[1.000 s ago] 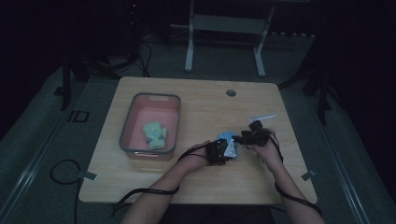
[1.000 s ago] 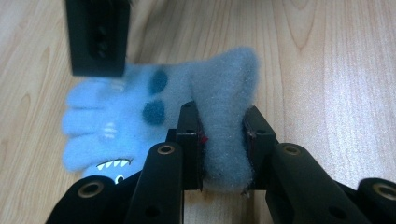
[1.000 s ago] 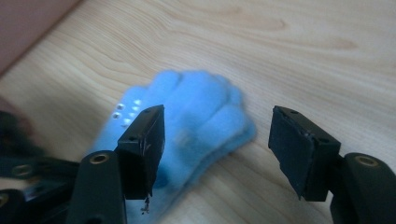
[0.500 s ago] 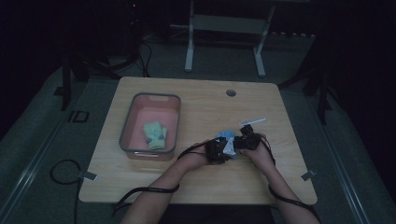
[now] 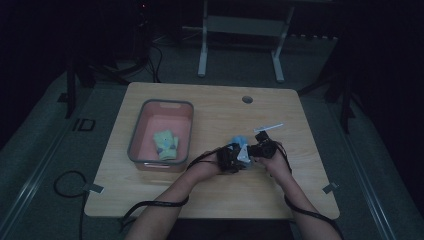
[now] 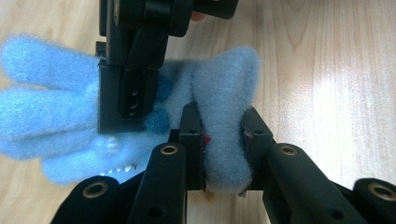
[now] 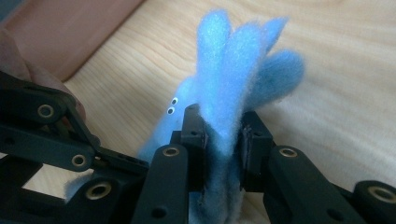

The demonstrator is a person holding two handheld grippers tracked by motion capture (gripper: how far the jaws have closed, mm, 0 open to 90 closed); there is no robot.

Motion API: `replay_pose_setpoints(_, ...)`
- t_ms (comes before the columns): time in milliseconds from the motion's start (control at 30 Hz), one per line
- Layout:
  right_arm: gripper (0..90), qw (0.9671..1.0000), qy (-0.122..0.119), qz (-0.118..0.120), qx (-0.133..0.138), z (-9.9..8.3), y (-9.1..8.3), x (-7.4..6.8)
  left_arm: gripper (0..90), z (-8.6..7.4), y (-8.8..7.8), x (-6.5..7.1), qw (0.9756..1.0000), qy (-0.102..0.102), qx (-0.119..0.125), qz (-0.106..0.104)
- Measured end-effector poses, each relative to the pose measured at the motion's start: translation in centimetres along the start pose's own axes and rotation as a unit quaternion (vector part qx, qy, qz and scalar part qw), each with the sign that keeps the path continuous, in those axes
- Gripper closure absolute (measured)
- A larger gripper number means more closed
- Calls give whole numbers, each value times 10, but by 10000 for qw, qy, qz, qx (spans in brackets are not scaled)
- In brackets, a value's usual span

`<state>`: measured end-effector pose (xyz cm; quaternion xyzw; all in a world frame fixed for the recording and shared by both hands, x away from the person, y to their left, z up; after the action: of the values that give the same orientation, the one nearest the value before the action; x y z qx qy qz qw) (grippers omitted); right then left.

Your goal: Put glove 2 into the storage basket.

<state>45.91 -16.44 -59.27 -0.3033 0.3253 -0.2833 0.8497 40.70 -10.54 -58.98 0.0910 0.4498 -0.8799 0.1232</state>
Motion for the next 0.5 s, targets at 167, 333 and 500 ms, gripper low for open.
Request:
replay_pose_setpoints(167,757,9998,-123,48,178,12,-11,-10,756,5,-18,-5,9999,77,1,108)
replay_pose_setpoints(333,758,9992,-173,146,325,23,-18,-20,756,7,-33,-9,9999,81,20,141)
replay_pose_setpoints(500,757,9988,-185,196,416,34,-22,-29,756,7,-47,-15,9998,86,8,204)
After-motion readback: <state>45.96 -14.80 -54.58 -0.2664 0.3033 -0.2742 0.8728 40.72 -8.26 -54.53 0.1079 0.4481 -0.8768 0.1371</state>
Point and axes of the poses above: each handheld gripper's, and its own axes: y roughly forward along the jaws, z roughly out of its top, x roughly to its right, the point moved 9 cm from there along y, roughly forward along the jaws, and after that the axes turned 3 degrees about y, right-handed, at the moved point
